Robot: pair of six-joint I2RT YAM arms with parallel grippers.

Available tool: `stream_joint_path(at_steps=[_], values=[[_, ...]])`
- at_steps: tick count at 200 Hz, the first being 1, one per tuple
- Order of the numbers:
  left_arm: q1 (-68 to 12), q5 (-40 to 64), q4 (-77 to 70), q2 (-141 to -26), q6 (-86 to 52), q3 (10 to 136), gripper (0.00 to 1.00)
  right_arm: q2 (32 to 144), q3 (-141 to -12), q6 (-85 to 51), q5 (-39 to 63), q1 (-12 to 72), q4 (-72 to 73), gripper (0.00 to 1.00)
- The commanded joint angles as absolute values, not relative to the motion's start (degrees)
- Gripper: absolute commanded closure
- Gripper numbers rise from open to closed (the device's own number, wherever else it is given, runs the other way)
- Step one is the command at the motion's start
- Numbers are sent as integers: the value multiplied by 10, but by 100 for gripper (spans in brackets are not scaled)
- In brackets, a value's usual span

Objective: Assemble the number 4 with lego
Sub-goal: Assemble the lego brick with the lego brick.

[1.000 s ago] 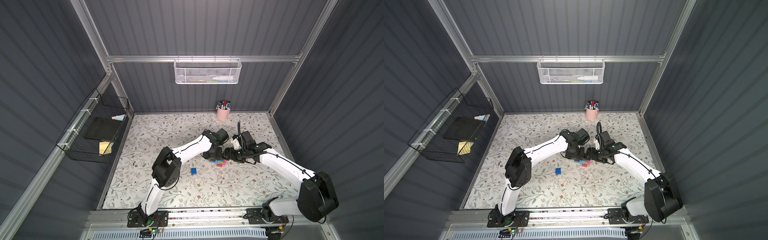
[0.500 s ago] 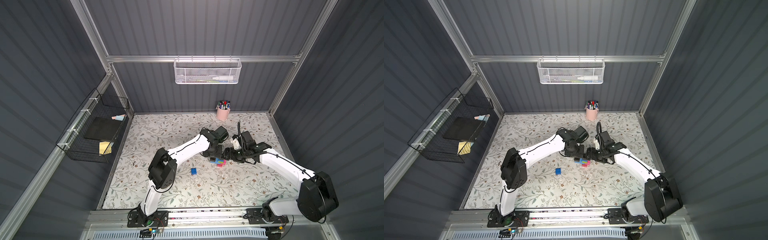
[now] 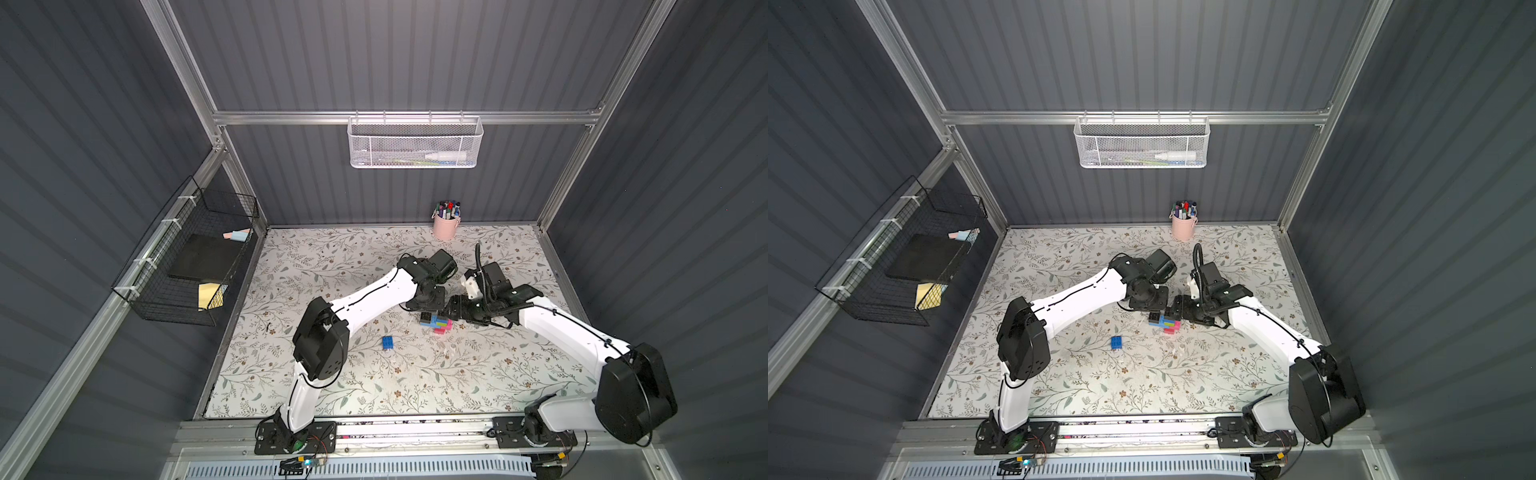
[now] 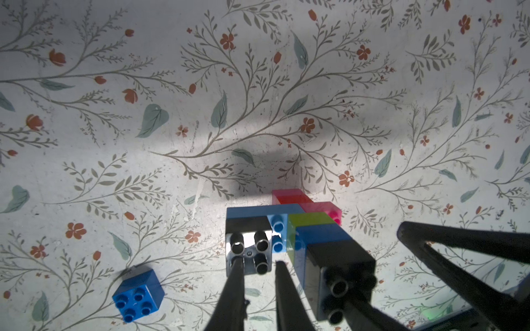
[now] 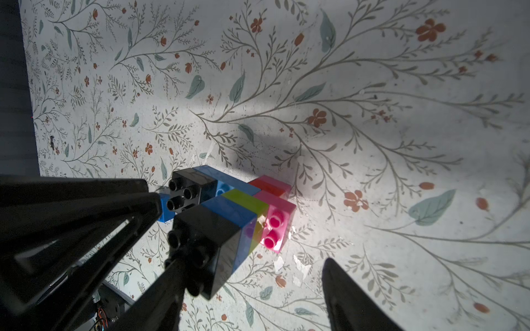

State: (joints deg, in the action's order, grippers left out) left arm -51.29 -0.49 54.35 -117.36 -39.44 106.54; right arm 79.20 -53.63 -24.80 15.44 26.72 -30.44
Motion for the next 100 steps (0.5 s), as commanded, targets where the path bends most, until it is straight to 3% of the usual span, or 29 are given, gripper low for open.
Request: stream_joint_path(at_steps=[1,100], values=[[-516,-18,551,-1176,-388,1074,86,812,-517,-233,122,267,-371,26],[-516,-20,561,-1205,-387,1078,92,815,-511,-234,123,266,-368,26]])
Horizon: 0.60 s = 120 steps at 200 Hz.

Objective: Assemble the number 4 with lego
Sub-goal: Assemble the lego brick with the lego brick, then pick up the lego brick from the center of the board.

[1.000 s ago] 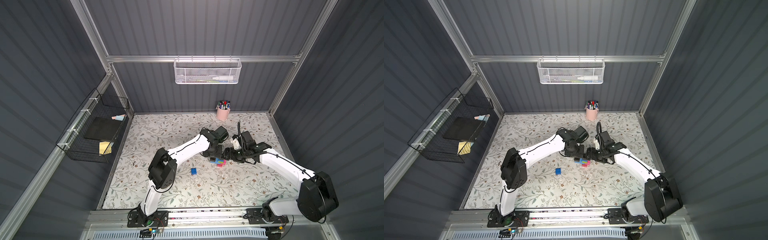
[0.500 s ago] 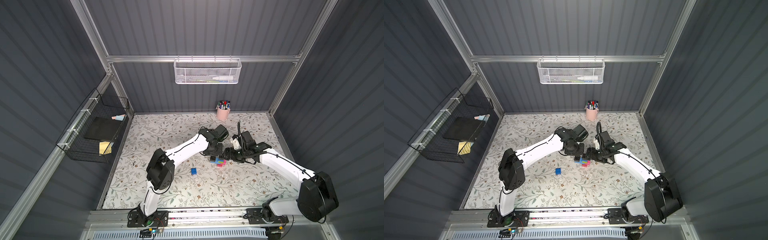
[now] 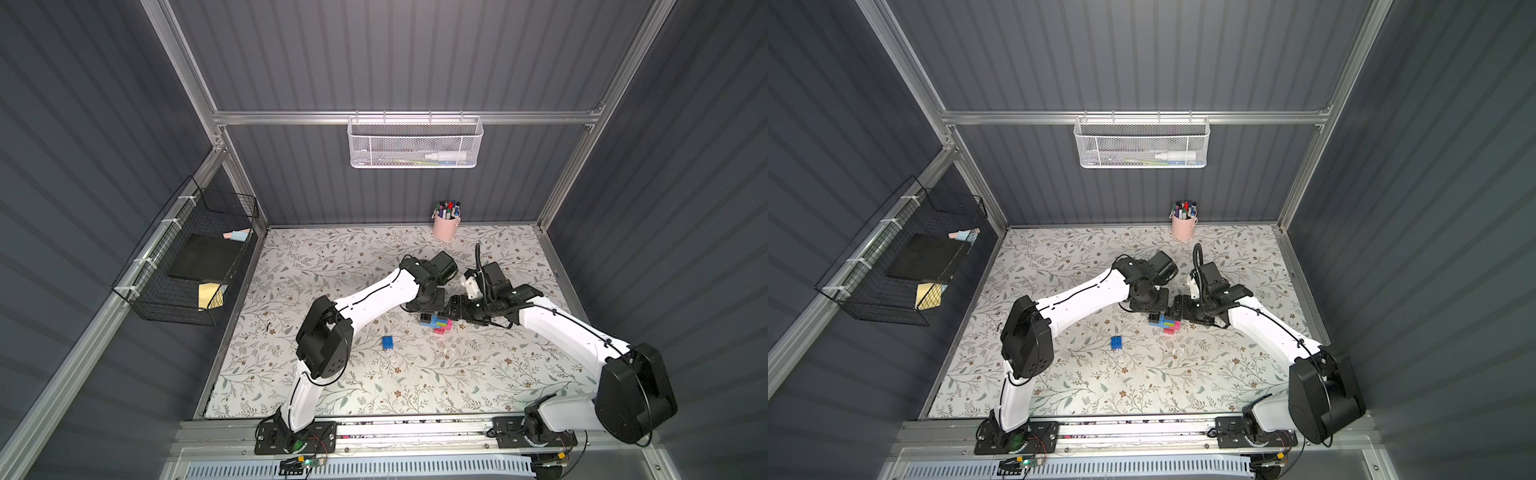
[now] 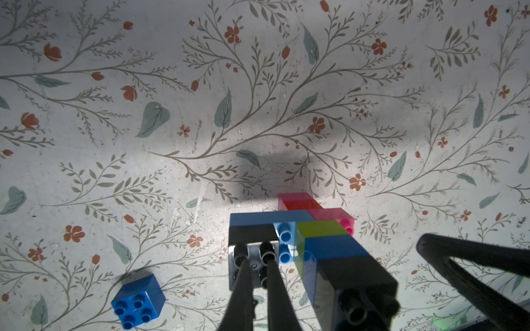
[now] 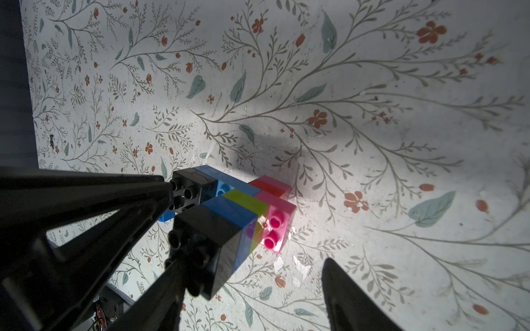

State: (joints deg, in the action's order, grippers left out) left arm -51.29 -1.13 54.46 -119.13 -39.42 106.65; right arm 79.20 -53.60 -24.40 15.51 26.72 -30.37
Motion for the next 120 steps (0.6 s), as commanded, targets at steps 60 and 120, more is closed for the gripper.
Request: stream_joint_path(at_steps=[60,120], values=[[-517,-7,570,-1217,-386,1076,93,812,-506,-236,123,266,-366,26],[-516,-3,568,-1214,-387,1077,93,810,-501,-237,124,266,-364,27]])
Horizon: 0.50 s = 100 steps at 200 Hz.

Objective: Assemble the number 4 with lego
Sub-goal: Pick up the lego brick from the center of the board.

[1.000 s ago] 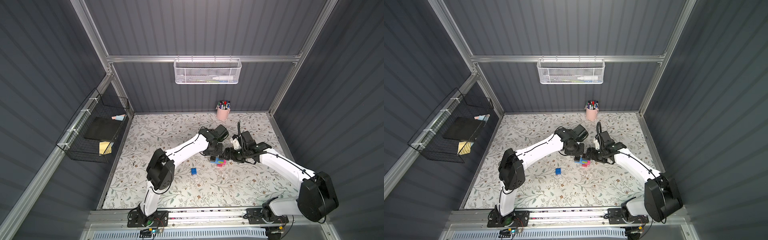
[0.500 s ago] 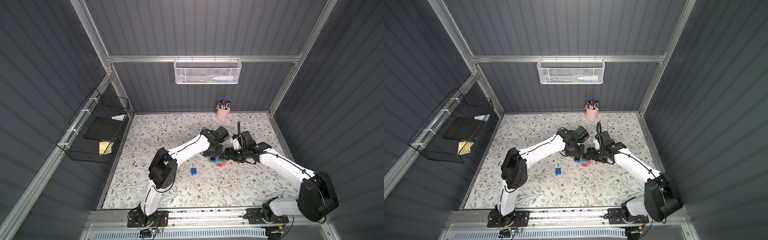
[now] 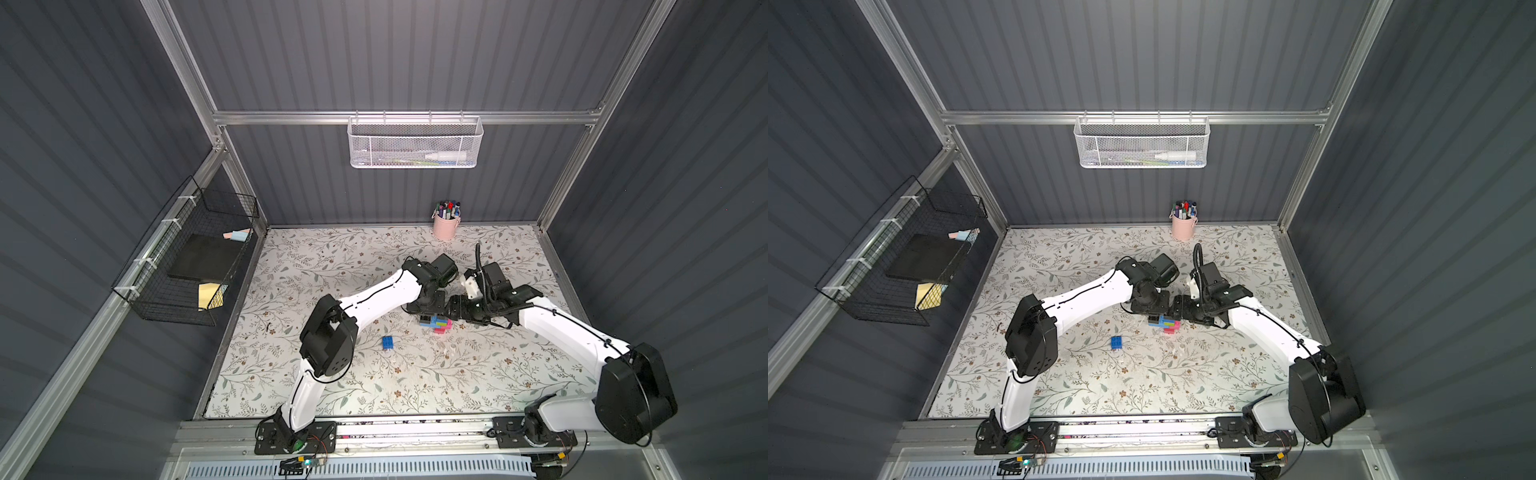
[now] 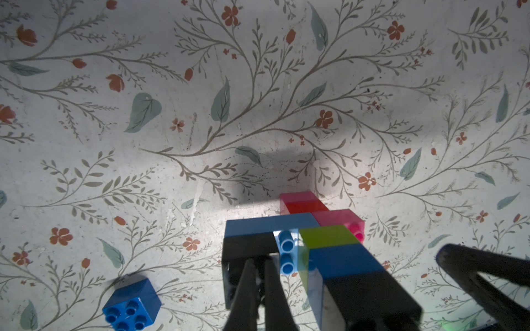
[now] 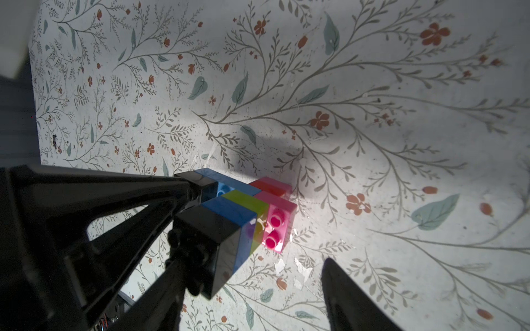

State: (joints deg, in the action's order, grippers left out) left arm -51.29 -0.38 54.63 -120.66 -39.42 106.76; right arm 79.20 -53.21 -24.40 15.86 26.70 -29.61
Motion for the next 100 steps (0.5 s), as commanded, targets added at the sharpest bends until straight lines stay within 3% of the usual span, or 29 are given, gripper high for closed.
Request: stream_joint_path(at_steps=[1,33,100], values=[[-517,-3,567,-1214,-387,1077,93,810,-501,-237,125,266,-364,27],[-517,-5,562,-1197,-385,1084,86,808,-503,-236,126,266,-364,26],[-516,-41,575,-1141,-372,1091,57,808,-504,-235,124,266,-367,27]])
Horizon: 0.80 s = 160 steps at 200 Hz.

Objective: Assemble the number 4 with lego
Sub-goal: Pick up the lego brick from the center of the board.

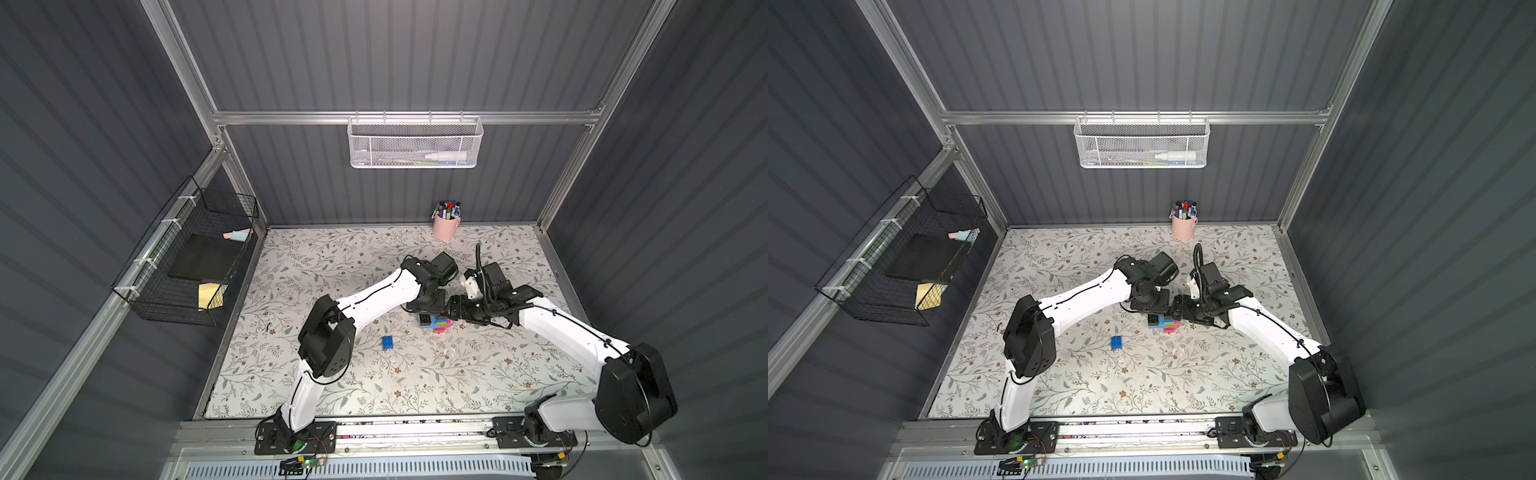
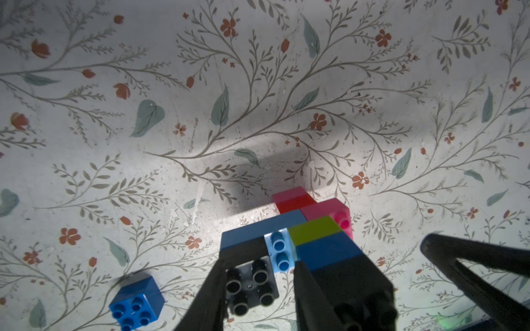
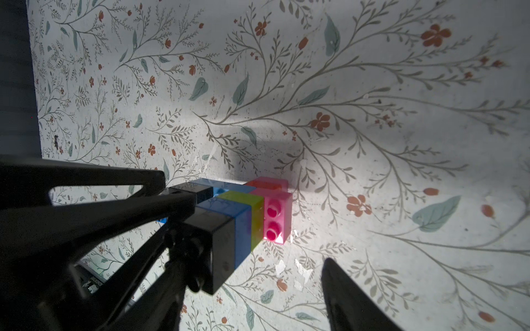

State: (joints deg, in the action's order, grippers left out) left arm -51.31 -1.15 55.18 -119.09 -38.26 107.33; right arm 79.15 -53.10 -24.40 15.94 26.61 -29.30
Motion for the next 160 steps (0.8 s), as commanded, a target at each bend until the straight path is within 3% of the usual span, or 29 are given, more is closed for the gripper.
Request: stream_joint_path(at_steps=[1,37,87,160], values=[[-516,-42,575,-1140,-372,1091,56,808,-504,-234,124,266,-367,27],[-517,-49,589,-1078,-328,1052,51,808,-512,-233,122,266,-372,27],[-514,-24,622,-979,-282,884,27,812,-519,-232,120,265,-376,27],[-465,65,507,-966,-342,703,34,810,-521,-233,124,266,-380,27]])
